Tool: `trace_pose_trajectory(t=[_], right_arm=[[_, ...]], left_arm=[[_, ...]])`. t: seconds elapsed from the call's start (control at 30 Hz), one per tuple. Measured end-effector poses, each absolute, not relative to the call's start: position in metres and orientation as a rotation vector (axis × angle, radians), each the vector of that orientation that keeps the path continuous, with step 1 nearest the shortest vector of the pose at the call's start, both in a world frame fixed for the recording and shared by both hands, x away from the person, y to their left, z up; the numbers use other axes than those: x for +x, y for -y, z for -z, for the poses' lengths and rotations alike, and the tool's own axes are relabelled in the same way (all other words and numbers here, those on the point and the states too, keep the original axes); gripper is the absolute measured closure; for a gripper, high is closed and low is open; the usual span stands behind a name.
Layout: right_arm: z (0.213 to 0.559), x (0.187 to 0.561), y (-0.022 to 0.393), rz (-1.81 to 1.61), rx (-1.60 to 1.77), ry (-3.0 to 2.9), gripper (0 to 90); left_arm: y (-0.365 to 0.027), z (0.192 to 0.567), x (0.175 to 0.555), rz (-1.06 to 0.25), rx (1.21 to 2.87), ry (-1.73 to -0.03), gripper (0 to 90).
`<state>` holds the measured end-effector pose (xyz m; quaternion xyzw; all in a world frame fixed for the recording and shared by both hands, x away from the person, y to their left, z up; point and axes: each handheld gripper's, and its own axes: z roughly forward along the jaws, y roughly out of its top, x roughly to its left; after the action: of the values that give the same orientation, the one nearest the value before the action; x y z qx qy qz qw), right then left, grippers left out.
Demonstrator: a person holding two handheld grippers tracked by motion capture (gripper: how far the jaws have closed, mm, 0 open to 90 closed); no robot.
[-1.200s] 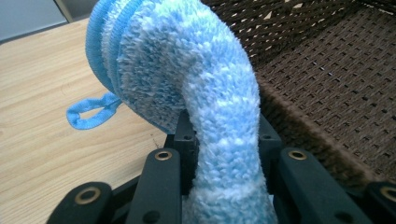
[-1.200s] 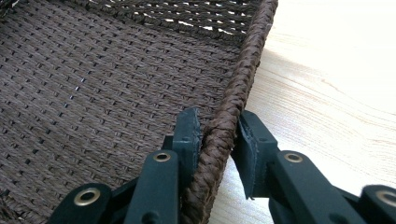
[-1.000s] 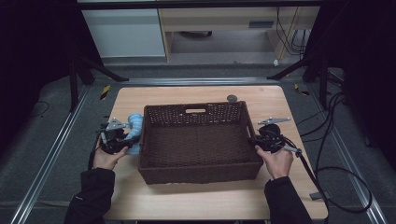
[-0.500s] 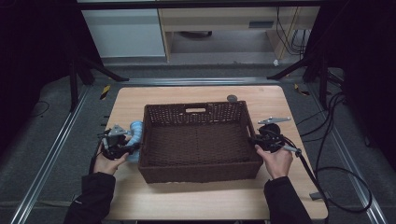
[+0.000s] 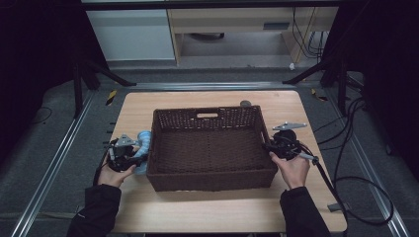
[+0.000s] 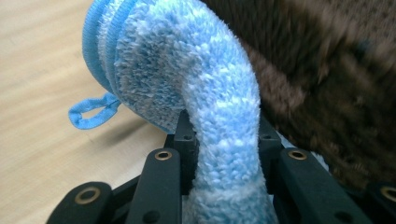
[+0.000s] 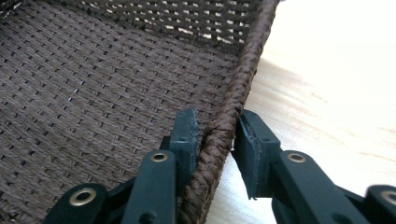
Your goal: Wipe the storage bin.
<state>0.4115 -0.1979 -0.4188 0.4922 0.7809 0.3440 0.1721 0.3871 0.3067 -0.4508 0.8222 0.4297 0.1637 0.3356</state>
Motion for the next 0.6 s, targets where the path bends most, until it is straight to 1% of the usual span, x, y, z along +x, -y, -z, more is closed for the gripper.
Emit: trace_pose_trajectory(t=[0.17, 0.3, 0.47, 0.6], right_arm=[[0.415, 0.406, 0.199, -0.984, 1.368, -2.212, 64.0], [0.412, 0.403, 0.200, -0.988, 1.369, -2.226, 64.4], [0.417, 0.404, 0.194, -0.878, 1.369, -2.273, 68.1], [0.418, 0.404, 0.194, -0.870, 1.390, -2.274, 71.0]], left_arm=[[-0.306, 0.464, 0.379, -0.383, 2.186, -1.134, 69.7], [-0.306, 0.466, 0.374, -0.381, 2.192, -1.128, 69.7], [-0.307, 0.467, 0.369, -0.371, 2.198, -1.124, 69.7], [-0.306, 0.459, 0.370, -0.387, 2.180, -1.108, 69.7]])
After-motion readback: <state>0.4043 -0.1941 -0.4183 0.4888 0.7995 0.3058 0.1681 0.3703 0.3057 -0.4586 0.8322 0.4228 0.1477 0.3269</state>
